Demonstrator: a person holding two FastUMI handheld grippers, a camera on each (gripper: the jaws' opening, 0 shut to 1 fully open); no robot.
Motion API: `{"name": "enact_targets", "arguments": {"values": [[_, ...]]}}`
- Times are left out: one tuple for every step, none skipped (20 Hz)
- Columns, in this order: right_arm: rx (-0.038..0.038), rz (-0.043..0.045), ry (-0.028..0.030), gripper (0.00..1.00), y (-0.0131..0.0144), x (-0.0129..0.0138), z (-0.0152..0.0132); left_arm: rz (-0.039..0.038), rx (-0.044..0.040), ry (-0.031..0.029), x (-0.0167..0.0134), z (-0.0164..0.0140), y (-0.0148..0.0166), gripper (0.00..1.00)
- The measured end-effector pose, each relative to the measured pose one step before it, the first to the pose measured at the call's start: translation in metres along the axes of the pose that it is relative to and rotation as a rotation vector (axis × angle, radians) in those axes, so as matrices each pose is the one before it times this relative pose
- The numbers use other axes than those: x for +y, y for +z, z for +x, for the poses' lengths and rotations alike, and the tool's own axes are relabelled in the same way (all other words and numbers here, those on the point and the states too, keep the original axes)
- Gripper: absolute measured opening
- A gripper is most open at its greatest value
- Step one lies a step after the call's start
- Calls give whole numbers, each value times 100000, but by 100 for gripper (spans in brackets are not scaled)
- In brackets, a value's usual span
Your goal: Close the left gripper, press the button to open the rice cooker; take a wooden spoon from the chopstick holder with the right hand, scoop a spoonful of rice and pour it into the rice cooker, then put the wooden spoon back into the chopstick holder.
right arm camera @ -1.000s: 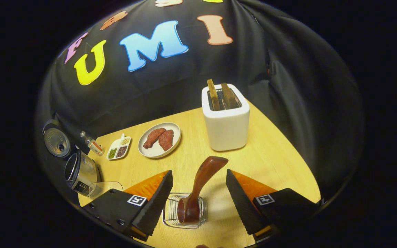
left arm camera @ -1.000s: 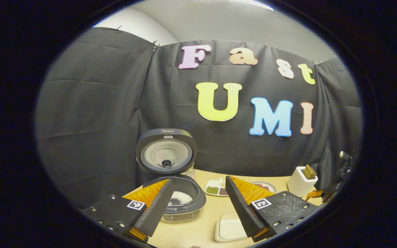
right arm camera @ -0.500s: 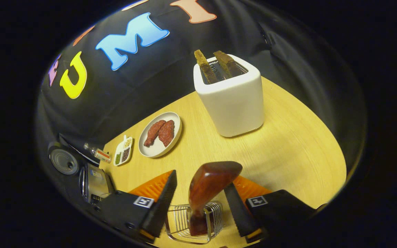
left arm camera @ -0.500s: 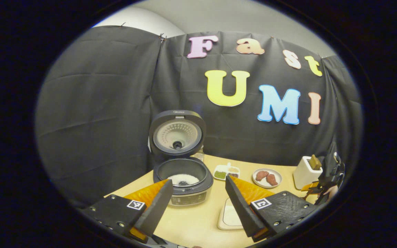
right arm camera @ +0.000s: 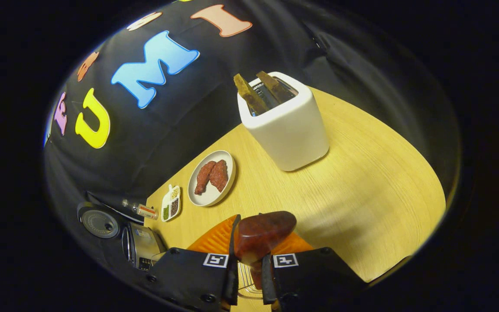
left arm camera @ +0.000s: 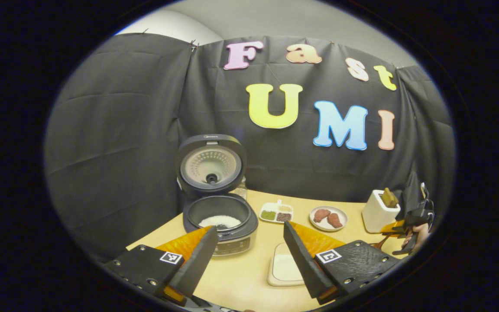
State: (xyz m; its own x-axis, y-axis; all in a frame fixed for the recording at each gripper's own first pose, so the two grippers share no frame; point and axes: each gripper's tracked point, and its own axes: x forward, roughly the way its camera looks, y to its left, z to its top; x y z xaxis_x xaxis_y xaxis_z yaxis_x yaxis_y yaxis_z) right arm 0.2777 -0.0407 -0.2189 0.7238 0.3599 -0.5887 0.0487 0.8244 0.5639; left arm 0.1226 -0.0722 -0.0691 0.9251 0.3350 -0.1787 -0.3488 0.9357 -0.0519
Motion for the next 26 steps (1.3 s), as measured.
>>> {"name": "enact_targets", "arguments": {"values": [[-1248, 614, 489, 23, 258, 306, -580, -177, -199, -2068, -369, 373, 216, 96], [-2000, 682, -192, 24, 454, 217, -642, 172, -545, -1960, -220, 465, 195, 96], [-2110, 88, -556, 23, 397, 198, -667, 285, -906, -1913, -83, 386, 320, 96], [-2335, 60, -703, 23, 498, 138, -678, 127, -1135, -2048, -32, 357, 434, 96], [-2294, 240, -947, 23, 409, 273, -822, -171, -928, -2323, 125, 389, 310, 96], [-2439, 449, -919, 21, 438, 227, -734, -400, -210, -2615, 129, 488, 106, 96], [-2829, 768, -1050, 23, 321, 352, -718, -52, 676, -2893, 150, 545, -141, 96], [-2992, 1150, -1343, 23, 409, 183, -857, 642, 190, -2765, 353, 419, 36, 96], [-2670, 1126, -1380, 23, 332, 125, -950, 882, -541, -2435, 539, 399, 170, 96], [-2315, 1179, -1500, 23, 265, -2, -987, 495, -139, -2096, 699, 303, 254, 96], [-2485, 1052, -1384, 23, -160, 0, -872, 36, -95, -1794, 699, 197, 140, 96], [-2592, 796, -1371, 23, -7, -70, -817, -730, -632, -2269, 1012, 181, 237, 96], [-2257, 485, -1460, 23, -185, -52, -926, -722, -390, -1850, 750, 119, 68, 96], [-1865, -141, -1349, 23, -76, -47, -794, -399, -10, -1268, 879, 141, -231, 96], [-1878, -282, -1316, 23, -267, -109, -890, -121, 70, -600, 1047, 89, -130, 96], [-1439, -349, -1285, 23, -118, -46, -784, -268, 77, -598, 975, 151, -104, 96], [-1284, -249, -1122, 23, -349, -26, -777, -512, 292, -703, 835, 28, -211, 96], [-1238, 127, -845, 23, -172, 91, -749, -656, 348, -660, 822, 16, -232, 96], [-1060, 181, -418, 23, -270, 182, -681, -762, -180, -659, 650, -54, -136, 96], [-841, 243, -241, 23, -180, 257, -736, -834, -96, -692, 663, 57, -9, 96], [-395, 483, -234, 23, -308, 177, -774, -671, 217, -491, 631, 131, -47, 96], [-322, 624, 207, 23, -343, 408, -708, -484, 211, -419, 634, -43, -48, 96], [-45, 463, 855, 23, -340, 691, -650, -323, 7, -577, 459, -19, -203, 96], [141, 396, 870, 23, -250, 704, -505, -159, -230, -423, 507, -72, 64, 96], [343, 317, 898, 23, -227, 773, -249, -95, -411, -183, 488, -144, 40, 95], [338, 294, 1203, 23, -418, 790, -195, -104, -351, -48, 461, -137, 31, 95]]}}
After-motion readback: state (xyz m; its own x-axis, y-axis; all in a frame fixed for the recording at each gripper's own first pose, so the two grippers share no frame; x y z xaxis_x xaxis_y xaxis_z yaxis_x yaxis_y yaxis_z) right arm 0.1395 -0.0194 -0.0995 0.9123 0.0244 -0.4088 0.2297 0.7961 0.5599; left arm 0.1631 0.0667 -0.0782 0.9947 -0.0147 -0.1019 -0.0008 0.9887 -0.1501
